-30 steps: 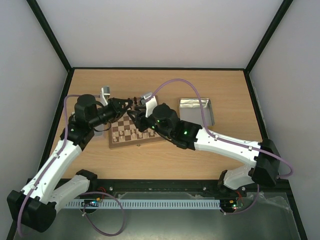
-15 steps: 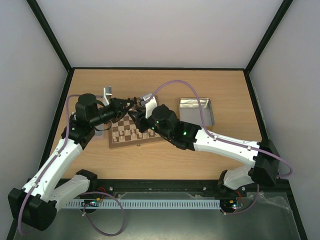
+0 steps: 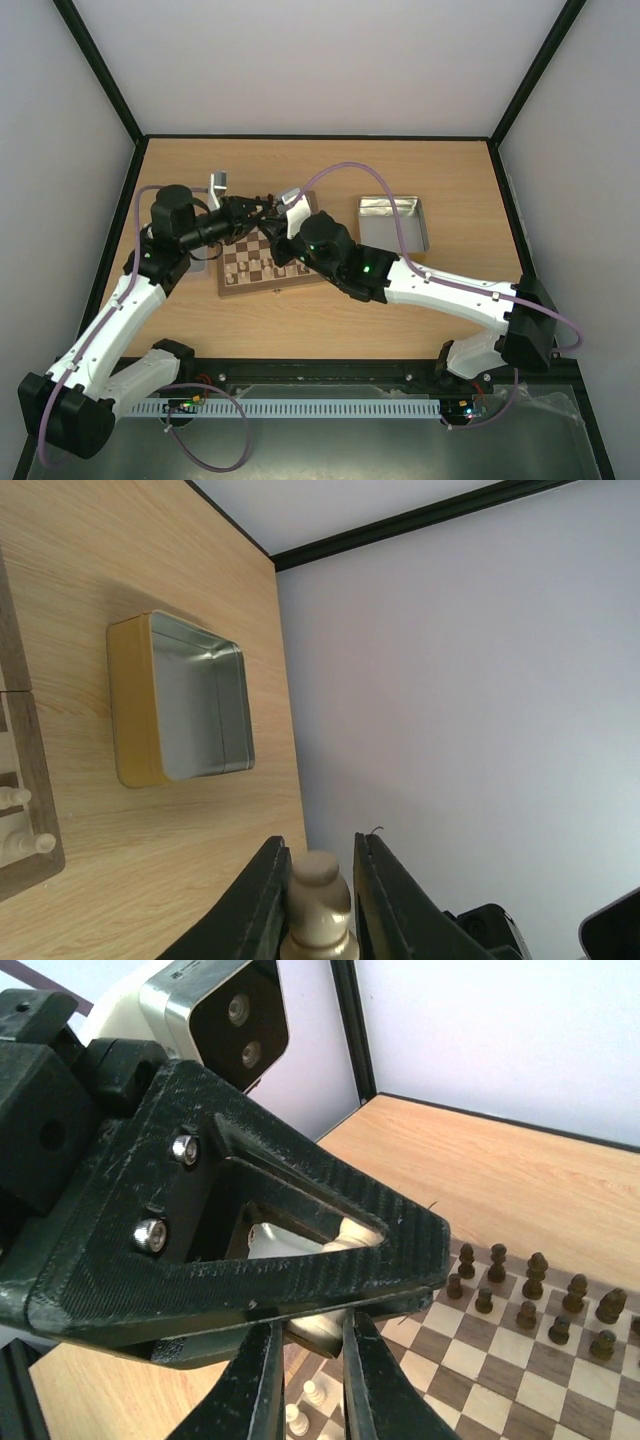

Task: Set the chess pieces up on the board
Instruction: Place the chess piece on the chessboard.

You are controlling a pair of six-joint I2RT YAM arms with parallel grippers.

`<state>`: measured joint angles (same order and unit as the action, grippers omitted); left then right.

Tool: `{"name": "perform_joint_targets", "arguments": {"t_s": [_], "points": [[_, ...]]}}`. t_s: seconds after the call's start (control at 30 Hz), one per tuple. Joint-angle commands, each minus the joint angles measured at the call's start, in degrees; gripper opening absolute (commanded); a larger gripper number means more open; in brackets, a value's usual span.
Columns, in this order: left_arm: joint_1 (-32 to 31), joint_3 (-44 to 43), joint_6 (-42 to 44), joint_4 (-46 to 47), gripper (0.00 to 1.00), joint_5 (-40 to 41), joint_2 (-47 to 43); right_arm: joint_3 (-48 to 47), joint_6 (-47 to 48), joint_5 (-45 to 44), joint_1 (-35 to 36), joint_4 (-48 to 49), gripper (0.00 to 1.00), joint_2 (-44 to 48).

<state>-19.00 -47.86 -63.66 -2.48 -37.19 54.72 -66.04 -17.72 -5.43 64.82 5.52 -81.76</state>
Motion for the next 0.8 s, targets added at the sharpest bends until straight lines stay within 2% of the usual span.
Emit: {"name": "perform_joint_targets", "arguments": {"t_s": [0.0, 0.53, 0.77], "points": [[-0.4, -2.9, 2.1, -0.7, 0.21, -5.7, -0.9, -0.3, 2.2, -5.7, -0.7, 3.0, 0.07, 0.3], [0.7, -3.4, 2.3, 0.4, 0.35, -4.9, -1.0, 5.3, 4.5, -1.7, -0.7, 4.5, 0.07, 5.0], [3.1, -4.8, 6.3, -4.1, 0.39, -6.5, 0.6, 6.2, 5.9, 0.6, -0.7, 4.6, 0.08, 6.3]]}}
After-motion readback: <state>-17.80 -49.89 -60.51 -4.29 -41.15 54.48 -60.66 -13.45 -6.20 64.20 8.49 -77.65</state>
